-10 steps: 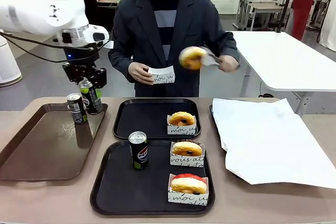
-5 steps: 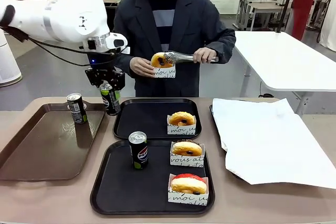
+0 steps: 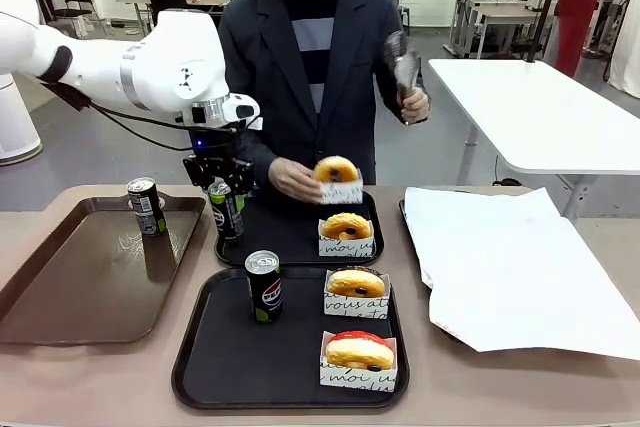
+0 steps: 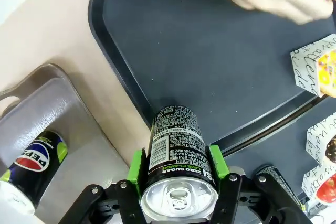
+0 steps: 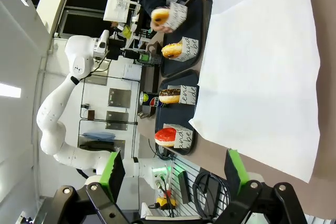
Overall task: Set up donuts and drinks on trays.
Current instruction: Pick up one Pepsi coke from the Handle tray and place it on the Flat Tray without a Pepsi coke.
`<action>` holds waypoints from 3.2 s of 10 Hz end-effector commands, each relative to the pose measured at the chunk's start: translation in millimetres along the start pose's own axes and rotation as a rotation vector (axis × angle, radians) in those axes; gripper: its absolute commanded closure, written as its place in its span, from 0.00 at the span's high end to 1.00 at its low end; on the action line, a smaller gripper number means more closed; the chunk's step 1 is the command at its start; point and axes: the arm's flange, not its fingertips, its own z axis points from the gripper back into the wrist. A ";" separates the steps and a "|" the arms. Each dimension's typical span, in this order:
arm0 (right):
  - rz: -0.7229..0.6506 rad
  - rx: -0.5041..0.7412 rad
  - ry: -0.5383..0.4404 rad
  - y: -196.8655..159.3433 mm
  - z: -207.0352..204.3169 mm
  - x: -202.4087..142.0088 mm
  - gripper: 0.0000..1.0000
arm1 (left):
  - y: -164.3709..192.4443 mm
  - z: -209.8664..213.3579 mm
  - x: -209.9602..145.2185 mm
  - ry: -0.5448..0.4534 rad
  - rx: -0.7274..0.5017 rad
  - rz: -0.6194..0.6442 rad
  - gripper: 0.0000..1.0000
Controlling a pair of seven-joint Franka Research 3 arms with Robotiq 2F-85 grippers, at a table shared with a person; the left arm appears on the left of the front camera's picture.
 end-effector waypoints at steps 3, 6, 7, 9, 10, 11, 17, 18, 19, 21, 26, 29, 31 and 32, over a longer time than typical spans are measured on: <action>0.018 0.019 -0.013 -1.1 -0.9 1.4 1.00 | 19.3 94.1 -136.1 0.178 0.111 -0.136 0.58; 0.018 0.019 -0.013 -1.1 -0.9 1.4 1.00 | 38.2 106.1 -198.7 0.043 0.142 -0.130 0.58; 0.018 0.019 -0.013 -1.1 -0.9 1.4 1.00 | 37.1 105.0 -198.3 0.016 0.127 -0.128 0.58; 0.018 0.019 -0.013 -1.1 -0.9 1.4 1.00 | 27.9 108.4 -172.8 -0.016 0.087 -0.156 0.58; 0.018 0.019 -0.013 -1.1 -0.9 1.4 1.00 | 10.3 106.9 -150.4 -0.066 0.117 -0.145 0.58; 0.018 0.019 -0.013 -1.1 -0.9 1.4 1.00 | 0.2 113.0 -117.9 -0.058 0.093 -0.136 0.58; 0.018 0.019 -0.013 -1.1 -0.9 1.4 1.00 | -24.1 47.1 6.6 -0.072 0.027 -0.110 0.58; 0.018 0.019 -0.013 -1.1 -0.9 1.4 1.00 | -20.8 33.2 11.2 -0.072 0.022 -0.095 0.58; 0.018 0.019 -0.013 -1.1 -0.9 1.4 1.00 | -17.6 16.1 14.2 -0.072 0.021 -0.087 0.58; 0.018 0.019 -0.013 -1.1 -0.9 1.4 1.00 | -15.0 -3.6 16.3 -0.063 0.040 -0.105 0.58; 0.018 0.019 -0.013 -1.1 -0.9 1.4 1.00 | -16.8 -21.0 18.6 -0.029 0.069 -0.132 0.58; 0.018 0.019 -0.013 -1.1 -0.9 1.4 1.00 | -16.4 -16.1 17.1 -0.030 0.049 -0.129 1.00; 0.018 0.019 -0.013 -1.1 -0.9 1.4 1.00 | -16.5 -7.4 14.4 -0.042 0.042 -0.118 0.91; 0.018 0.019 -0.013 -1.1 -0.9 1.4 1.00 | -19.6 3.6 10.0 -0.060 0.041 -0.115 1.00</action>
